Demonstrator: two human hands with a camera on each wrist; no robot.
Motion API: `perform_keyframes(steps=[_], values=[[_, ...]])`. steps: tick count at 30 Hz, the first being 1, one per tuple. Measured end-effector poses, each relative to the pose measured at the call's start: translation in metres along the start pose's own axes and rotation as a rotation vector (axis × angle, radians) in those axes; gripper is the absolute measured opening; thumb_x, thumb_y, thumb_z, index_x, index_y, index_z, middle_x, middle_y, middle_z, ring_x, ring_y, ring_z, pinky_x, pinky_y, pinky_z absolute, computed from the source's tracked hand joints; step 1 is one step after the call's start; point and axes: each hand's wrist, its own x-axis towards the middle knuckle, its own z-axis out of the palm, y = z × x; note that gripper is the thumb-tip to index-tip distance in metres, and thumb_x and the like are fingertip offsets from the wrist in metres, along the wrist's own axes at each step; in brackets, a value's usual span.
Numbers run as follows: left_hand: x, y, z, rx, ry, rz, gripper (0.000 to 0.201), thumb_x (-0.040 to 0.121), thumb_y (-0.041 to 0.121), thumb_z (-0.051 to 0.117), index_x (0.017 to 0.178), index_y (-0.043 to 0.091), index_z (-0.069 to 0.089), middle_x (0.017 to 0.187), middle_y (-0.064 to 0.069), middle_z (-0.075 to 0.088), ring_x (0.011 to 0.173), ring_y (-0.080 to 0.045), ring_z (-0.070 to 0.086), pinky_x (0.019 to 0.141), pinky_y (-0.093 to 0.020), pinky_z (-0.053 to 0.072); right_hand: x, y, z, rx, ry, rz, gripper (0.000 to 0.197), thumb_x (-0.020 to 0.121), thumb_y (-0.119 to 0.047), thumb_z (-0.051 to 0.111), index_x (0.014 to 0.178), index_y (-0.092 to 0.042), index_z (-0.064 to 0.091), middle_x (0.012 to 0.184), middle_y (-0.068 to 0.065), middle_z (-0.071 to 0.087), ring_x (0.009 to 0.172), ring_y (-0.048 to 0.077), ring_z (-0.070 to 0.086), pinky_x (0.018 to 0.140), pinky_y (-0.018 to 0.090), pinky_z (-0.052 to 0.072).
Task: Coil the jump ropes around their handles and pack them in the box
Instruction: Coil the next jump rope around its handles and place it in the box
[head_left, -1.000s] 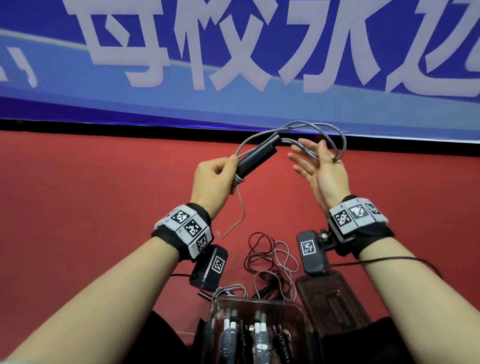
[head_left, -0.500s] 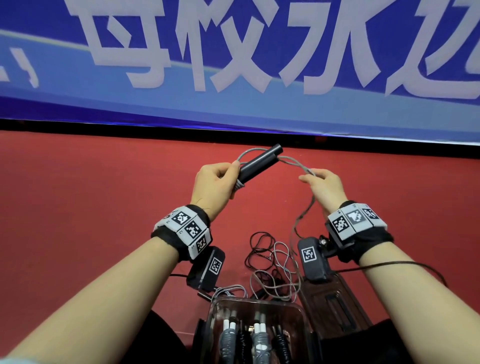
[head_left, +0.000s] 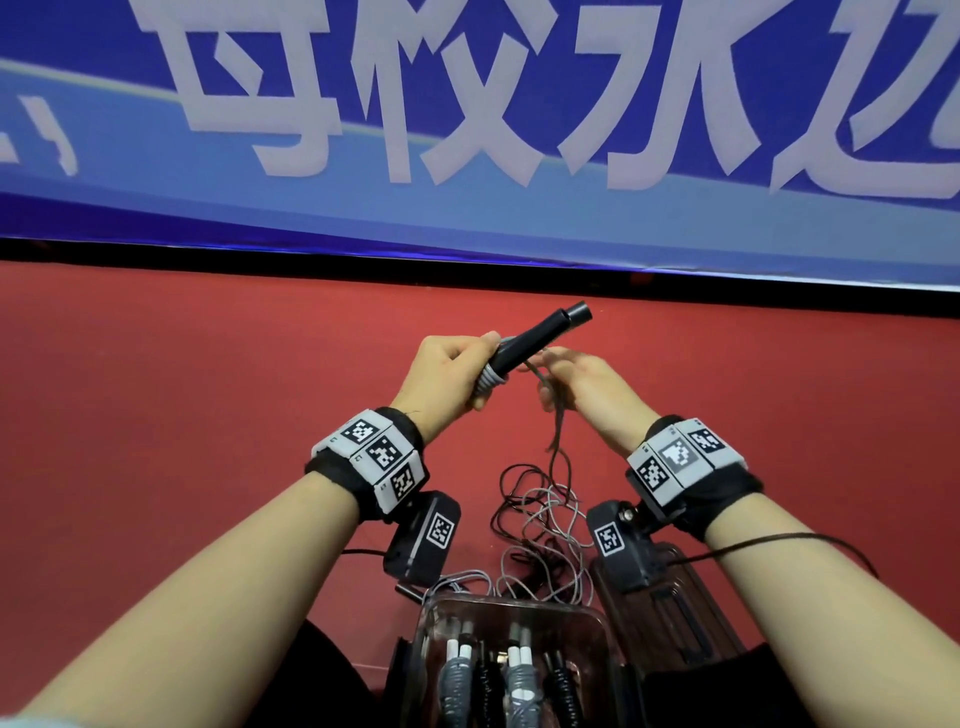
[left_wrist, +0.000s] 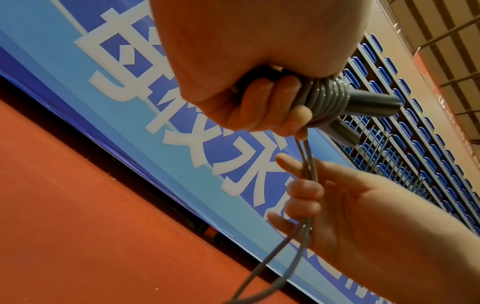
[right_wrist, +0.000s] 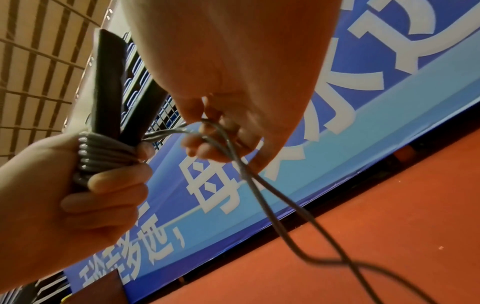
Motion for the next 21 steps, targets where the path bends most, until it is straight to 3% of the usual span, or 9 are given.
perform_keyframes(steps=[2,5,7,11,14,16,18,21], values=[[0.002,-0.003,-0.001,0.017,0.044,-0.002,0.042,0.102,0.029,0.046,0.079,0.000,0.065,0.048,-0.008,0.049,0.035,-0.010,0.038,0.037,-0.016,0.028,-0.001,-0.001,0.004,-0.056,-0.002,-0.002,0.035,0.105,-0.023,0.034,0.093,-0.020,0.067,0.058,-0.005,0.037,0.046,0.008,0.036,0.060,0.031,0.045],[0.006,-0.006,-0.003,-0.030,0.119,-0.028,0.025,0.099,0.030,0.050,0.090,0.012,0.065,0.054,-0.004,0.057,0.039,-0.013,0.044,0.038,-0.016,0.030,-0.008,-0.008,0.009,-0.368,-0.013,-0.074,0.040,0.103,-0.041,0.033,0.095,-0.026,0.068,0.058,-0.011,0.038,0.044,0.003,0.035,0.051,0.022,0.031],[0.008,-0.006,-0.003,-0.079,0.172,-0.058,0.022,0.098,0.027,0.050,0.094,0.012,0.065,0.054,-0.001,0.057,0.039,-0.013,0.044,0.037,-0.015,0.029,-0.014,-0.012,0.014,-0.524,-0.065,-0.126,0.038,0.104,-0.038,0.032,0.097,-0.027,0.068,0.058,-0.011,0.041,0.048,0.000,0.039,0.053,0.021,0.030],[0.013,-0.012,-0.003,-0.286,0.357,-0.238,0.029,0.098,0.029,0.046,0.075,0.017,0.059,0.047,-0.004,0.047,0.030,-0.010,0.033,0.036,-0.014,0.022,-0.020,-0.018,0.022,-0.654,-0.142,-0.197,0.037,0.104,-0.033,0.035,0.103,-0.022,0.070,0.060,-0.008,0.053,0.058,0.009,0.051,0.066,0.031,0.039],[0.017,-0.015,-0.008,-0.366,0.450,-0.386,0.031,0.096,0.028,0.041,0.081,0.014,0.065,0.042,-0.001,0.046,0.027,-0.009,0.032,0.033,-0.011,0.022,-0.022,-0.023,0.028,-0.700,-0.155,-0.266,0.034,0.104,-0.030,0.037,0.106,-0.023,0.070,0.055,-0.012,0.051,0.056,0.002,0.048,0.065,0.027,0.037],[0.020,-0.017,-0.013,-0.303,0.436,-0.401,0.033,0.095,0.028,0.042,0.082,0.011,0.067,0.039,0.001,0.047,0.026,-0.010,0.032,0.033,-0.011,0.022,-0.023,-0.023,0.028,-0.692,-0.133,-0.306,0.032,0.102,-0.031,0.040,0.100,-0.027,0.071,0.055,-0.005,0.053,0.053,0.009,0.047,0.064,0.030,0.038],[0.020,-0.020,-0.017,-0.149,0.415,-0.333,0.038,0.097,0.031,0.044,0.074,0.011,0.066,0.040,-0.001,0.049,0.030,-0.014,0.036,0.036,-0.015,0.026,-0.022,-0.021,0.024,-0.670,-0.079,-0.333,0.030,0.100,-0.033,0.043,0.090,-0.029,0.071,0.051,-0.002,0.046,0.048,0.012,0.040,0.057,0.032,0.035],[0.017,-0.025,-0.020,0.269,0.348,-0.180,0.048,0.097,0.038,0.043,0.062,0.013,0.063,0.048,-0.002,0.058,0.048,-0.020,0.050,0.053,-0.030,0.038,-0.021,-0.023,0.019,-0.651,-0.001,-0.350,0.030,0.097,-0.034,0.048,0.081,-0.026,0.072,0.046,-0.005,0.034,0.044,0.011,0.033,0.052,0.030,0.029]])
